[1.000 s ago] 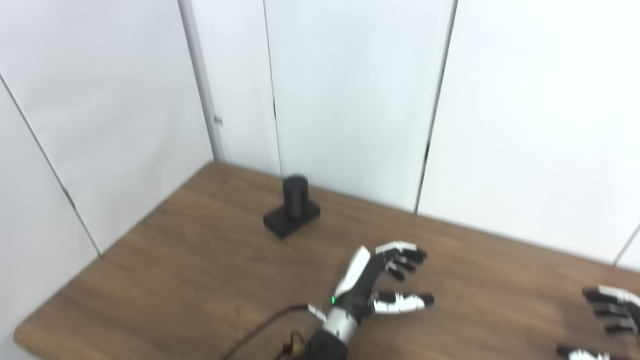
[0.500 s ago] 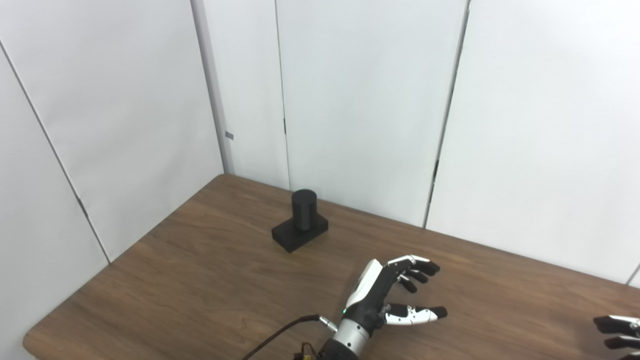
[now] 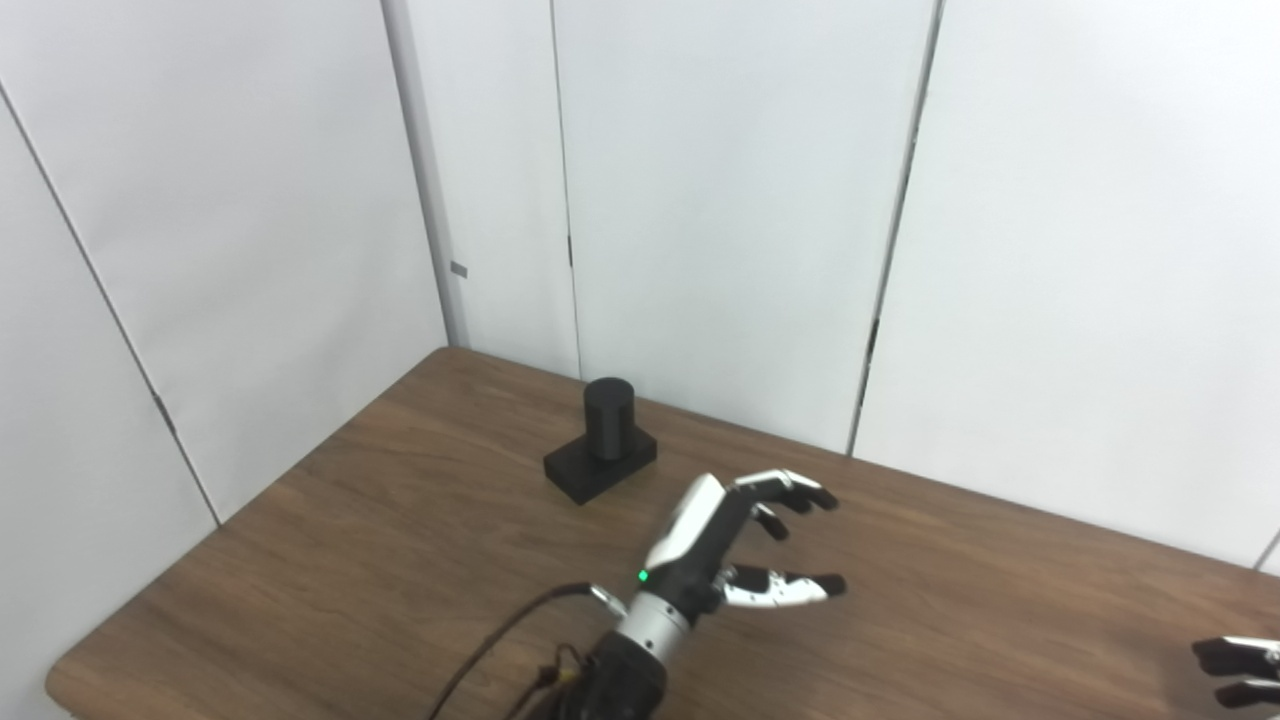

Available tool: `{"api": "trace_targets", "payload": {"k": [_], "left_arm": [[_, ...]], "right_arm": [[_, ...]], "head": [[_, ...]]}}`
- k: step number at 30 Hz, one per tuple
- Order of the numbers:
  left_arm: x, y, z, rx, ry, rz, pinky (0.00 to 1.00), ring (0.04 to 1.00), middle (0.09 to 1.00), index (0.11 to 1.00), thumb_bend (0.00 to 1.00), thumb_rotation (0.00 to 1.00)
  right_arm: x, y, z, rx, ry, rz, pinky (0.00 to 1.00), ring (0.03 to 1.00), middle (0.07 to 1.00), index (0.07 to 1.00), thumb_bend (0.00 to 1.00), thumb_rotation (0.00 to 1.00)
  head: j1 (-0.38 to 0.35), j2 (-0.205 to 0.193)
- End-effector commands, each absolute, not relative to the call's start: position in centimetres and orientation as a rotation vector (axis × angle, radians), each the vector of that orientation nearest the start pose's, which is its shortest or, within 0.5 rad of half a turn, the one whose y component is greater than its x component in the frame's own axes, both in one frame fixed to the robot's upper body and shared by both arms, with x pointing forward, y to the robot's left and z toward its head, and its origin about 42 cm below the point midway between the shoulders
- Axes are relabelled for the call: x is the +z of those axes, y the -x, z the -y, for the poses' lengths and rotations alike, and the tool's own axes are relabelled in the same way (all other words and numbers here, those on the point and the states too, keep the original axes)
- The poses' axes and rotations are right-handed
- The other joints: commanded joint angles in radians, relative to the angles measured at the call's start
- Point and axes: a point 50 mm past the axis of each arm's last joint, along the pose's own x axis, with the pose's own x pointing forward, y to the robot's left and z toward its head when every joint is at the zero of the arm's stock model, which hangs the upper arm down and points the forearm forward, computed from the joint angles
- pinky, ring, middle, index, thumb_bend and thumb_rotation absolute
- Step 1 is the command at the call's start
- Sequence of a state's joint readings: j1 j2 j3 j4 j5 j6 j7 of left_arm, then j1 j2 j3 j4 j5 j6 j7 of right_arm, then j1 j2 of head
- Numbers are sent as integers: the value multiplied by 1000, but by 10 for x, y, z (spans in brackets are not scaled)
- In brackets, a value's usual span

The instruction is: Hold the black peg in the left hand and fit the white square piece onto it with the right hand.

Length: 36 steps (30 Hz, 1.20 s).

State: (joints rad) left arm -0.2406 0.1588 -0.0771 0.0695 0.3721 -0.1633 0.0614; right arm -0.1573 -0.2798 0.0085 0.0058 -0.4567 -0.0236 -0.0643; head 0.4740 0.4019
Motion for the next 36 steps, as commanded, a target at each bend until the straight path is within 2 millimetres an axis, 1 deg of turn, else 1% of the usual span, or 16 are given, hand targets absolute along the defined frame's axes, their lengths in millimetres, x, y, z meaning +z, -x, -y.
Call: {"api": "trace_targets", "payload": {"k": [1, 3, 5, 8, 11, 16, 20, 22, 25, 27, 30, 31, 33, 36], "left_arm": [[199, -368, -227, -20, -539, 459, 575, 721, 742, 673, 756, 78], [205, -369, -236, 22, -564, 462, 566, 720, 751, 703, 775, 92], [213, -369, -247, 78, -658, 470, 574, 722, 757, 719, 780, 117], [220, -370, -259, 128, -732, 495, 607, 731, 757, 713, 794, 106], [227, -370, -273, 166, -767, 487, 659, 758, 771, 715, 793, 112], [239, -371, -296, 216, -793, 468, 640, 774, 790, 732, 778, 122], [247, -373, -313, 268, -813, 442, 674, 789, 798, 749, 796, 138], [250, -374, -320, 287, -835, 431, 685, 800, 802, 758, 799, 145], [253, -375, -326, 325, -872, 417, 702, 827, 841, 769, 803, 171], [254, -376, -331, 364, -926, 419, 717, 852, 864, 778, 828, 207], [257, -379, -336, 425, -999, 389, 770, 910, 912, 812, 877, 265], [258, -380, -338, 442, -1012, 371, 802, 944, 943, 833, 902, 288], [260, -381, -340, 470, -1028, 321, 845, 982, 981, 860, 928, 306], [264, -383, -344, 494, -1055, 256, 940, 999, 998, 885, 970, 342]], "right_arm": [[180, -343, 290, -72, 730, 304, 355, 576, 641, 630, 746, 103], [179, -344, 290, -73, 726, 306, 347, 572, 640, 630, 753, 100], [179, -345, 291, -74, 724, 306, 337, 567, 638, 628, 758, 98], [179, -346, 292, -76, 725, 308, 332, 557, 633, 628, 763, 98], [178, -346, 292, -75, 719, 314, 337, 552, 629, 627, 763, 89], [178, -347, 292, -73, 717, 323, 332, 547, 624, 622, 760, 94], [178, -346, 292, -71, 712, 325, 340, 549, 620, 621, 755, 101], [178, -346, 291, -72, 716, 322, 341, 551, 622, 623, 749, 103], [178, -346, 291, -75, 717, 321, 327, 548, 624, 623, 752, 112], [178, -347, 292, -75, 714, 325, 322, 542, 623, 623, 754, 111], [178, -347, 292, -75, 711, 324, 314, 530, 617, 620, 751, 114], [179, -347, 292, -76, 711, 322, 311, 529, 617, 619, 750, 115], [178, -347, 291, -77, 712, 321, 309, 533, 621, 621, 753, 111], [178, -347, 291, -77, 712, 323, 304, 523, 621, 621, 743, 118]], "head": [[0, 1], [0, 1], [1, 0], [3, 1], [2, 0], [3, 2], [4, 7], [4, 7], [2, 9], [3, 10], [5, 9], [5, 9], [5, 9], [1, 11]]}}
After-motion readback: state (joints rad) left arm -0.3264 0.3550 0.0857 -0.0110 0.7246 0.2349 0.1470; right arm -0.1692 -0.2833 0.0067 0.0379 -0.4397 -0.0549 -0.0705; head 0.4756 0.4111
